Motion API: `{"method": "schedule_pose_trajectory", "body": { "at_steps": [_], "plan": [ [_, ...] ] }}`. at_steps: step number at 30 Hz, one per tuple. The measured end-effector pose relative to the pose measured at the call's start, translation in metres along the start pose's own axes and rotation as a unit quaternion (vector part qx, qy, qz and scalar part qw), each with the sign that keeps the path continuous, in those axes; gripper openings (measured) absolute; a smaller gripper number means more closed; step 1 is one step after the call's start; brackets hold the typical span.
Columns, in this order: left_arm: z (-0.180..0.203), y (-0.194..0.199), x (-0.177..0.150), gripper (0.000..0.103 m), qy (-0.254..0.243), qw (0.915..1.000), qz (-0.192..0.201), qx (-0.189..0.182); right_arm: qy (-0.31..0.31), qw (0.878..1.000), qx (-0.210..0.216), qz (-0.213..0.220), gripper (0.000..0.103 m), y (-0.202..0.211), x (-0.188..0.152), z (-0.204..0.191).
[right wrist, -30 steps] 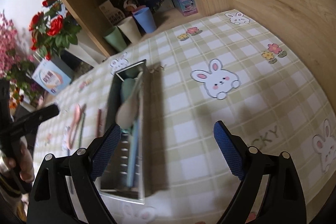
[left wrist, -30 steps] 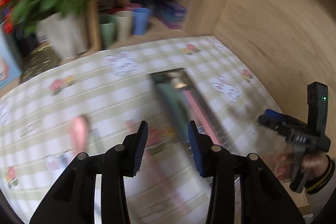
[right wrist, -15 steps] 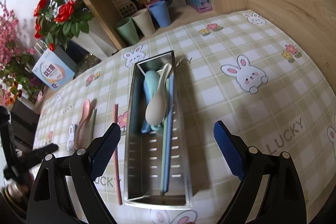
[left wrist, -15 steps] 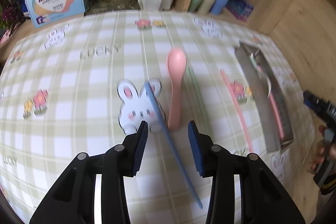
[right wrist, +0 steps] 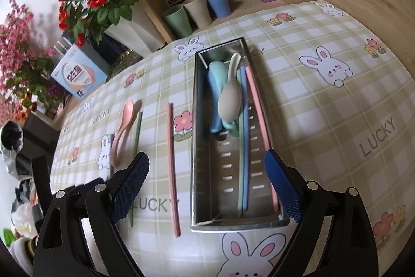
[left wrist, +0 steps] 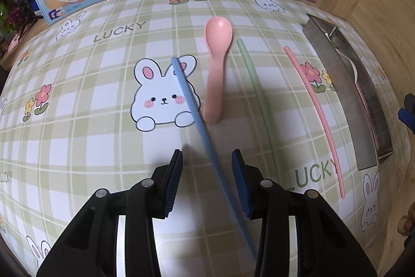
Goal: Organize utensils
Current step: 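Move the open left gripper down to the blue chopstick, then close the left gripper on the blue chopstick and lift it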
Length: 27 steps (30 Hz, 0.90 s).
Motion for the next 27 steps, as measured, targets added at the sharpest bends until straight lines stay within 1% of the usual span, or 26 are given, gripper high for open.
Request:
{"method": "schedule_pose_trajectory", "body": {
  "at_steps": [6, 11, 16, 25, 26, 27],
  "plan": [
    [0.004, -0.003, 0.000, 0.037, -0.007, 0.9999, 0.005, 0.012, 0.002, 1.000, 0.006, -0.004, 0.087, 0.001, -0.005, -0.002],
    [0.010, -0.006, 0.002, 0.037, -0.023, 0.9990, 0.013, 0.036, -0.001, 1.000, 0.003, -0.006, 0.087, 0.002, -0.007, 0.000],
    [0.009, -0.007, 0.003, 0.037, -0.020, 0.9989, 0.017, 0.038, -0.006, 1.000, -0.004, -0.009, 0.087, 0.002, -0.011, 0.004],
    [0.009, -0.009, 0.006, 0.038, -0.013, 0.9989, 0.022, 0.040, -0.016, 1.000, -0.003, -0.014, 0.087, 0.003, -0.015, 0.009],
    [0.010, -0.008, 0.006, 0.027, -0.015, 0.9989, 0.026, 0.036, -0.016, 1.000, -0.003, -0.013, 0.087, 0.003, -0.015, 0.009],
    [0.010, -0.007, 0.005, 0.014, -0.016, 0.9989, 0.027, 0.035, -0.016, 1.000, -0.004, -0.013, 0.087, 0.003, -0.015, 0.009]
  ]
}}
Point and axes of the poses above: each gripper's, at about its wrist camera, not at the fingertips, and y roughly against the way its jaws point, z to its right, x to its top, the point moved 1 cm from there along -y, roughly the way its jaws point, and after that the axes turned 3 degrees about z, right-handed, at the moved point
